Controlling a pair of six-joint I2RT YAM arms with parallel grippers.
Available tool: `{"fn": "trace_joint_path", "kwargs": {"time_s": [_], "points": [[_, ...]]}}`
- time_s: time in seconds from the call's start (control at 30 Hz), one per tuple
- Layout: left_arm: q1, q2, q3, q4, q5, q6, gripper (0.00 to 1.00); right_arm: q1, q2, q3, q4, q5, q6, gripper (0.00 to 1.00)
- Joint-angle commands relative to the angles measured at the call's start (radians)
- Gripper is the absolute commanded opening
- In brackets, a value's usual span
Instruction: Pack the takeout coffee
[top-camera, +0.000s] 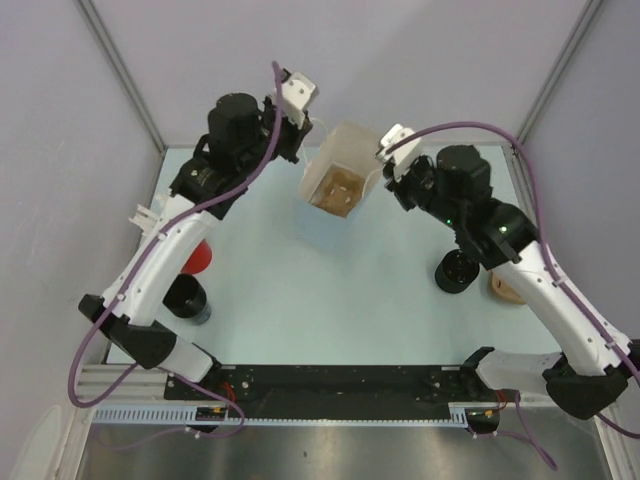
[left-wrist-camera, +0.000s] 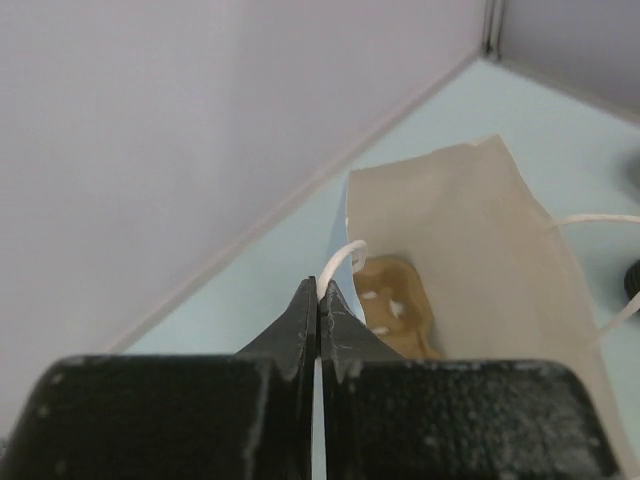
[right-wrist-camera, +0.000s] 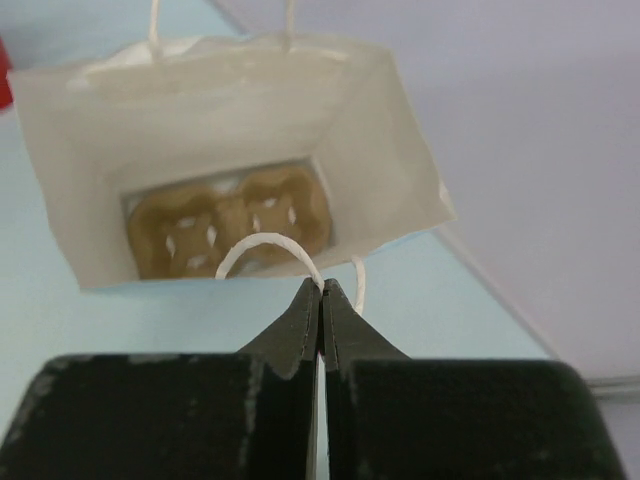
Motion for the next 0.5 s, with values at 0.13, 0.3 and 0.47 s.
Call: {"fn": "trace_joint_path", "kwargs": {"time_s": [0.13,0.3,0.47], "points": [[0.01,0.054,-0.127,0.008,0.02,-0.002,0.0,-0.001,0.048,-0.165,0.024,-0.063,0.032,0.0],[0.015,0.08,0.078,-0.02,0.005,0.027,0.0,-0.002,0.012,-0.142,0.047,-0.049,0.019,0.0],[0.015,0.121,0.204,-0.056,0.01,0.039,0.0,-0.002,0.006,-0.16,-0.012,-0.118,0.016,0.0]]}}
